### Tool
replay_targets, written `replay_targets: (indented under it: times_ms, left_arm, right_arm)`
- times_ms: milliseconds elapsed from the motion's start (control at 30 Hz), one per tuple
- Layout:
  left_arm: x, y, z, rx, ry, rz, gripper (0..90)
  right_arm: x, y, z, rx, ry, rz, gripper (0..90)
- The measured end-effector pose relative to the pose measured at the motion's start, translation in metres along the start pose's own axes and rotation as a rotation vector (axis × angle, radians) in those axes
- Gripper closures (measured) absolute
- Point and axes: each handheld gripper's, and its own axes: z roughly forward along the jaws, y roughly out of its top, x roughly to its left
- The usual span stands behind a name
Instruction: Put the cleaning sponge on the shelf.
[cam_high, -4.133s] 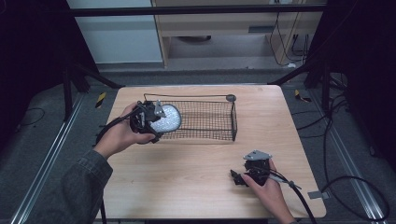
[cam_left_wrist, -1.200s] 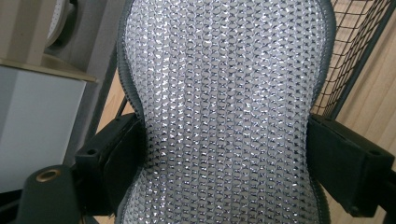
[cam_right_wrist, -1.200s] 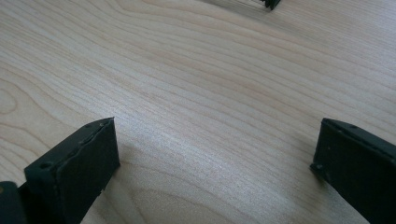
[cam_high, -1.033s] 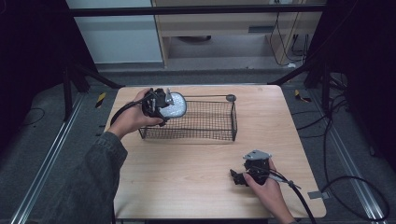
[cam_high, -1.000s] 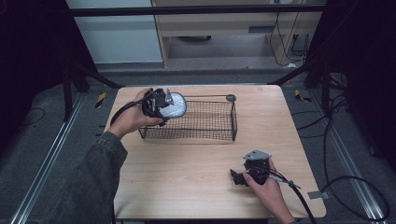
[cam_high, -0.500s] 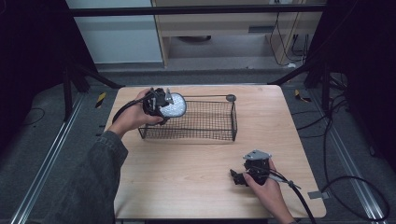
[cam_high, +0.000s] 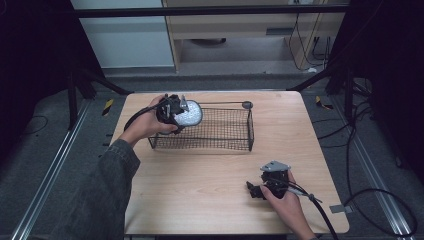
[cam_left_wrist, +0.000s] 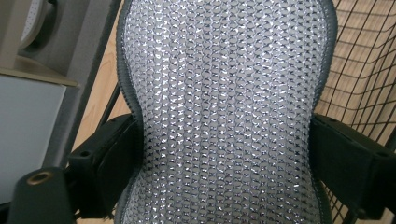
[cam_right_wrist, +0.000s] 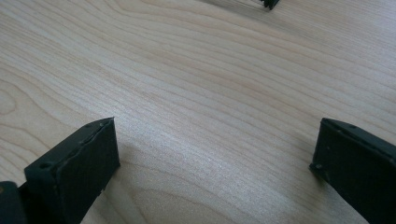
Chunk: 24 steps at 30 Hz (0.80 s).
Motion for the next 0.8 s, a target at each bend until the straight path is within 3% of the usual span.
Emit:
replay_targets:
  times_ms: [267, 800]
  left_arm:
    - [0.004, -0.001, -0.003, -0.022, -0.013, -0.061, 3.1]
    - [0.005, -0.001, -0.012, -0.066, -0.018, -0.087, 4.5]
  right_arm:
    - [0.000, 0.000, 0.000, 0.000, -0.002, -0.001, 0.6]
    - [0.000, 0.000, 0.000, 0.001, -0.002, 0.000, 0.6]
